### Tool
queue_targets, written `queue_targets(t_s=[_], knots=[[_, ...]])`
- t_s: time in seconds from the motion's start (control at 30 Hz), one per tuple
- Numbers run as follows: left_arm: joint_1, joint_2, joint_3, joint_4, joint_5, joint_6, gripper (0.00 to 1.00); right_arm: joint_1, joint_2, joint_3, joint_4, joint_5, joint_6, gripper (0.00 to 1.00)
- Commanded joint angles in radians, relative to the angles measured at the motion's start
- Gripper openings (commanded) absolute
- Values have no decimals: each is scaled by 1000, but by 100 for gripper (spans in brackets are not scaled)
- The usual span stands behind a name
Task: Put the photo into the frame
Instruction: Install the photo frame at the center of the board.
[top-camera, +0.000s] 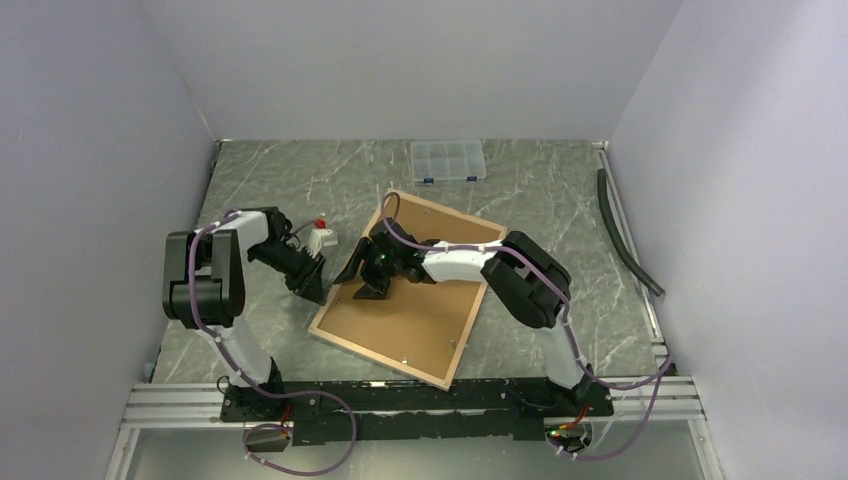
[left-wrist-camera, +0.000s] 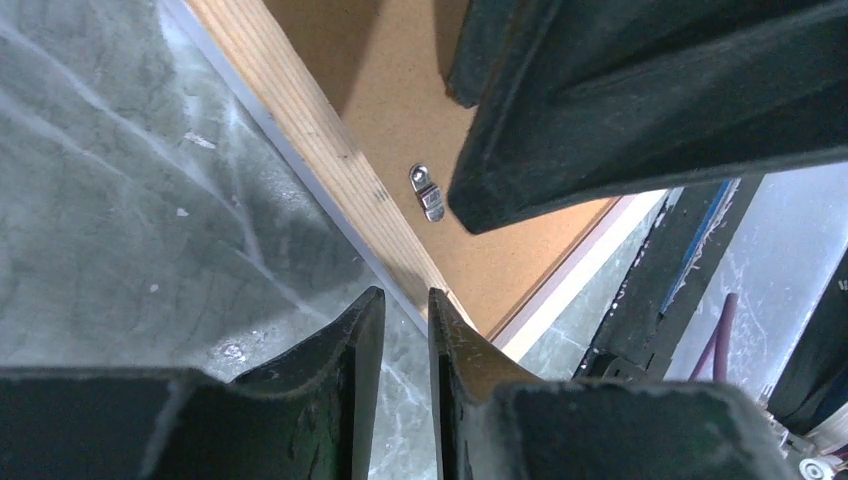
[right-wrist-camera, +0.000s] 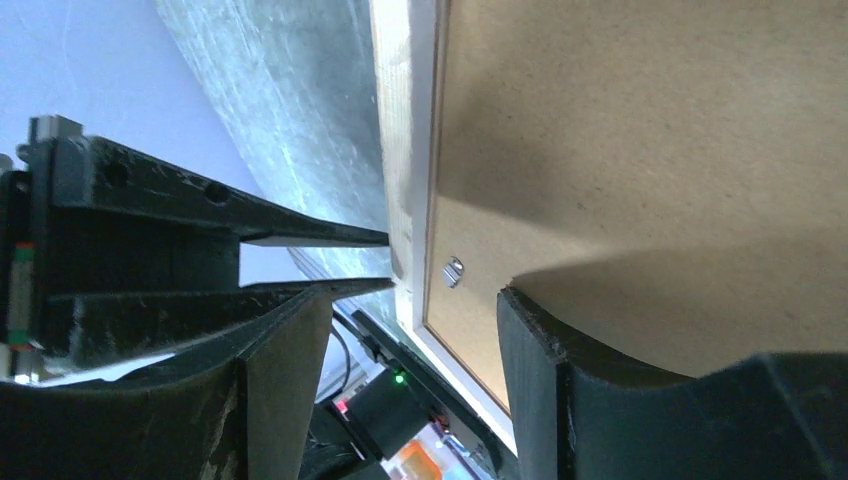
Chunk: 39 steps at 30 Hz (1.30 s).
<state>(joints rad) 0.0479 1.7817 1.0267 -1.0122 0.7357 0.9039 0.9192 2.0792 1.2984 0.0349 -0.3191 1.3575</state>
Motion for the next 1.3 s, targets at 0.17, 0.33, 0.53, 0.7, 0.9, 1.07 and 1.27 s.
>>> queue_targets(t_s=[0.17,0.33,0.53,0.7,0.9,1.07,1.27], knots=[[-20,-47,-49,48,-29,62,29,23,56,85,-15,5,69,65],[-21,-53,-59,55,-32,70,28,33,70,105,-55,2,83,67],[-21,-70,-81,76,-50,75,28,46,97,104,-60,0,123,67],[-21,-65,-82,81,-57,73,28,65,106,107,-72,15,139,67],[-20,-83,-86,86,-62,78,28,73,95,80,-60,43,164,68],[-22,-95,-99,84,-61,88,27,76,97,70,-42,62,188,68],[-21,-92,-104,82,-67,97,27,79,116,80,-26,59,215,68]])
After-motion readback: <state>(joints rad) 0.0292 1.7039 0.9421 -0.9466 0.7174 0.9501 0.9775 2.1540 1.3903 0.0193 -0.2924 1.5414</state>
